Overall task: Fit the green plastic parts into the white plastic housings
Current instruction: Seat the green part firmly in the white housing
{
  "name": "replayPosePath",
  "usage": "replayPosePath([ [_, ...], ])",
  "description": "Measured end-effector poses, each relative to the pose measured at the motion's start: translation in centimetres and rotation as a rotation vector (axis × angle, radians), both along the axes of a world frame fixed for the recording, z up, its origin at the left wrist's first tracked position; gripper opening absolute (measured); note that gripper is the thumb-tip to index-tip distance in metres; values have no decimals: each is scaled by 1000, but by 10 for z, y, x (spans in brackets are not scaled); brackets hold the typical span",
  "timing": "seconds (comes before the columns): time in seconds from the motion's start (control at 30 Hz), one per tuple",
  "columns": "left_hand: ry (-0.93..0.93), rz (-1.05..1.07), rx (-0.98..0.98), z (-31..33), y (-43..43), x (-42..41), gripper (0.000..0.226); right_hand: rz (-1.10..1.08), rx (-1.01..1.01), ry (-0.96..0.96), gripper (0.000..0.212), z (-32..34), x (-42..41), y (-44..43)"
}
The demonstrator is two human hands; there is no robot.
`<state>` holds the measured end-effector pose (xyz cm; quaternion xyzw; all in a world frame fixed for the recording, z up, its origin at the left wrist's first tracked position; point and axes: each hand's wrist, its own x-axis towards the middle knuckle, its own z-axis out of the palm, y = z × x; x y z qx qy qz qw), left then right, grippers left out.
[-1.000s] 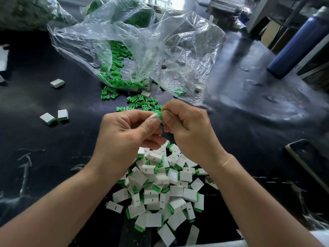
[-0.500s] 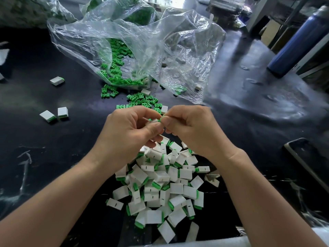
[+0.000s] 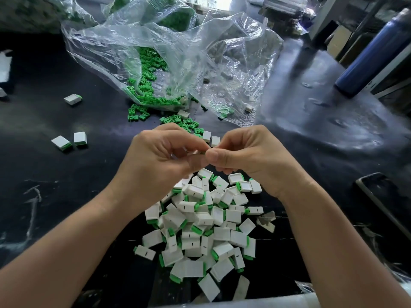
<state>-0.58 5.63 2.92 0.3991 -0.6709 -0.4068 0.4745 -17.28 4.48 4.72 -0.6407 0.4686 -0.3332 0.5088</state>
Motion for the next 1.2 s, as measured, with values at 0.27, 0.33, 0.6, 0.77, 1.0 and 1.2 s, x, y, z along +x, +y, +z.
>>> replayPosePath([
  [0.27, 217, -33, 55, 4, 0, -2, 23, 213, 329, -224, 48, -3, 9, 3],
  [0.33, 225, -38, 64, 4, 1, -1, 21, 254, 375, -215, 59, -4, 15, 5],
  [0.6, 376, -174, 140, 6, 3, -4, 24, 223, 367, -167, 65, -5, 19, 8],
  [0.77, 242, -151, 128, 5, 2, -1, 15, 228, 345, -125, 64, -3, 18, 10],
  [1.0, 311, -134, 159, 3, 1, 0, 17, 308, 397, -227, 68, -1, 17, 8],
  [1.2, 298, -118, 126, 3, 1, 1, 15, 304, 403, -295, 50, 0, 19, 11],
])
